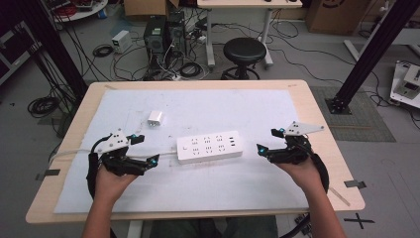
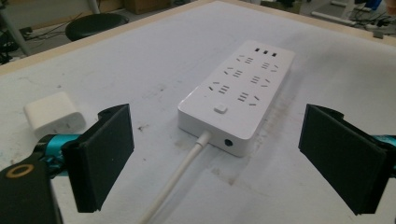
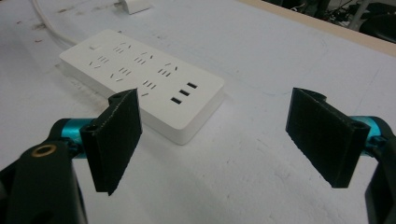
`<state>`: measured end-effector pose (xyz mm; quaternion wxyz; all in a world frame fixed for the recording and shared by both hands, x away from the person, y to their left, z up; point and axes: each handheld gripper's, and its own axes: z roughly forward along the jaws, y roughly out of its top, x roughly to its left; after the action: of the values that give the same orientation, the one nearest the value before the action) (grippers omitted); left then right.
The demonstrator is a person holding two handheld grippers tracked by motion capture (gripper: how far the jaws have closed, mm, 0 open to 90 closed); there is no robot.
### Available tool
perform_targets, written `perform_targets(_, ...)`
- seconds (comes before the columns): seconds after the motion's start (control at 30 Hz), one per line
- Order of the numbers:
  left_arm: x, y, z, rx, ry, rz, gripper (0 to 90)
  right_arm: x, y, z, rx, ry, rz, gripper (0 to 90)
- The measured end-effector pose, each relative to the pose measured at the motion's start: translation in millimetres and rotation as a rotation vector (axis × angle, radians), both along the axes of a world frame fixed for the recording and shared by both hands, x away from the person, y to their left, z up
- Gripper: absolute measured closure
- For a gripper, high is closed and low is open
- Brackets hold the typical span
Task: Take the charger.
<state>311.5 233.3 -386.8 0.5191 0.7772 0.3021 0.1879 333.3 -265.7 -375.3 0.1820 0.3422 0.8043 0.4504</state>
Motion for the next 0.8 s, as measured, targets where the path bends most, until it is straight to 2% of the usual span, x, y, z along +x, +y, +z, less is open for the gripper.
perform_targets(0.07,0.0,0.0,0.0,0.000,0.000,0.000,10.3,-1.9,2.6,-0.1,-0.003,0.003,0.000,18.6)
perform_targets(0.1,6.3,0.6,1.0,0.010,0.023,0.013,10.3,-5.7,6.9,0.1,-0.010,-0.012,-0.004,18.6)
perform_targets(0.23,15.4,1.3,3.6,0.024,0.048,0.048,10.3,-10.3,14.0,3.2,-0.015,-0.026,-0.009,18.6)
perform_targets(0.3,21.8,0.4,6.2,0.055,0.045,0.068,10.3,-12.3,17.0,5.2,-0.026,-0.025,-0.021,18.6)
perform_targets(0.4,32.6,0.0,8.0,0.056,0.043,0.095,10.3,-13.1,19.4,4.9,-0.034,-0.027,-0.020,18.6)
perform_targets(0.47,43.0,-0.1,8.4,0.062,0.049,0.128,10.3,-12.3,20.2,3.6,-0.042,-0.027,-0.019,18.6)
perform_targets(0.57,60.9,-1.6,6.2,0.093,0.071,0.164,10.3,-11.7,21.0,2.3,-0.050,-0.026,-0.031,18.6)
perform_targets(0.67,80.3,-2.6,1.2,0.116,0.119,0.239,10.3,-12.3,20.3,1.2,-0.047,-0.022,-0.040,18.6)
perform_targets(0.7,86.1,-3.3,0.5,0.131,0.134,0.255,10.3,-11.9,20.0,0.9,-0.049,-0.026,-0.038,18.6)
perform_targets(0.77,96.5,-5.7,-0.4,0.149,0.136,0.276,10.3,-11.5,19.9,0.5,-0.052,-0.028,-0.043,18.6)
perform_targets(0.8,100.3,-5.9,-1.3,0.142,0.142,0.280,10.3,-11.6,20.1,0.4,-0.051,-0.025,-0.049,18.6)
